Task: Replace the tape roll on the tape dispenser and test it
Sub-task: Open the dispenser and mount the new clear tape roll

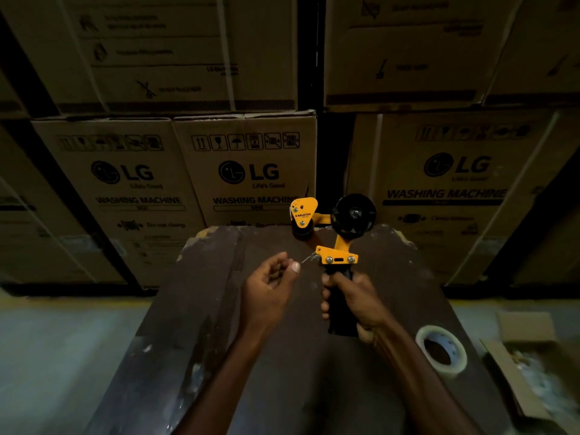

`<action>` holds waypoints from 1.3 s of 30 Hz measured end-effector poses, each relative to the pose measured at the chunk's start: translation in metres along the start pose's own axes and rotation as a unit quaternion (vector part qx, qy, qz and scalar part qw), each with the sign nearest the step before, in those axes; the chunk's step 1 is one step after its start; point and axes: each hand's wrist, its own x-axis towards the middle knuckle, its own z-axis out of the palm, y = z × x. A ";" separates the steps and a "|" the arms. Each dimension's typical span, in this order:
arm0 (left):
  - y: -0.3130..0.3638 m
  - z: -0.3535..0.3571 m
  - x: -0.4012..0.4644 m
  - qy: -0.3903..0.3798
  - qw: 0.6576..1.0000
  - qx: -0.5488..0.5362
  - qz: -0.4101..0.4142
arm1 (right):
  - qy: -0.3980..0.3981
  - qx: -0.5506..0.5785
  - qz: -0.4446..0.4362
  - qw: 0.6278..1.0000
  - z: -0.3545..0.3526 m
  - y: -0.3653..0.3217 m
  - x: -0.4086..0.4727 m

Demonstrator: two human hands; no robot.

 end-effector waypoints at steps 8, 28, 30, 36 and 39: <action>-0.051 -0.018 -0.027 -0.028 0.998 0.051 -0.025 | 0.067 -0.008 0.133 0.989 -0.006 0.094 -0.001; -0.123 -0.046 -0.063 -0.077 0.986 0.123 -0.085 | 0.116 -0.051 0.309 0.943 -0.029 0.215 -0.016; -0.126 -0.045 -0.064 -0.086 0.985 0.123 -0.085 | 0.112 -0.089 0.293 0.945 -0.030 0.214 -0.019; -0.136 -0.037 -0.067 -0.121 0.982 0.128 -0.075 | 0.120 -0.420 0.180 0.881 -0.038 0.206 -0.022; -0.146 -0.030 -0.067 -0.136 0.979 0.134 -0.073 | 0.175 -0.460 0.109 0.863 -0.040 0.198 -0.034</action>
